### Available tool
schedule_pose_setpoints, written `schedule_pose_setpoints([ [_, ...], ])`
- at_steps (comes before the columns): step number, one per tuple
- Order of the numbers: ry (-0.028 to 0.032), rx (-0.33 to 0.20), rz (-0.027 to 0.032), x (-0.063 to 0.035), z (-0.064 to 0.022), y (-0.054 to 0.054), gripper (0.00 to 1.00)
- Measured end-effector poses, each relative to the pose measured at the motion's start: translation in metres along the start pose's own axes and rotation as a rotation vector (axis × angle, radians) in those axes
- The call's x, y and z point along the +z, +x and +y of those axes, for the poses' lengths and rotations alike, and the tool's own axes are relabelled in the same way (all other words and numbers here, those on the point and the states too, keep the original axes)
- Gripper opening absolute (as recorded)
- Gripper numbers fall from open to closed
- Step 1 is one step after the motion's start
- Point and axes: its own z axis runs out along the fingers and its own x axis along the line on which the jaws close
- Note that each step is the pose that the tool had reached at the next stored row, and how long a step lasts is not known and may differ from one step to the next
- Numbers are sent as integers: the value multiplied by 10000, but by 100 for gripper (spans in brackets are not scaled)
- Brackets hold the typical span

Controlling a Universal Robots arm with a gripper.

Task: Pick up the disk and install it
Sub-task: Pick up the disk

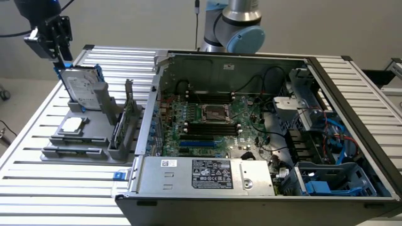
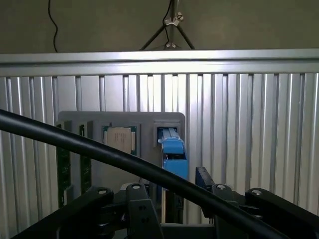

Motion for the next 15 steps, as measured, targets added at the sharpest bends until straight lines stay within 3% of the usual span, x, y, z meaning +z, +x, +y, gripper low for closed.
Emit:
schedule_pose_setpoints([
  [15, 1, -22, 1, 274, -8, -4, 48],
])
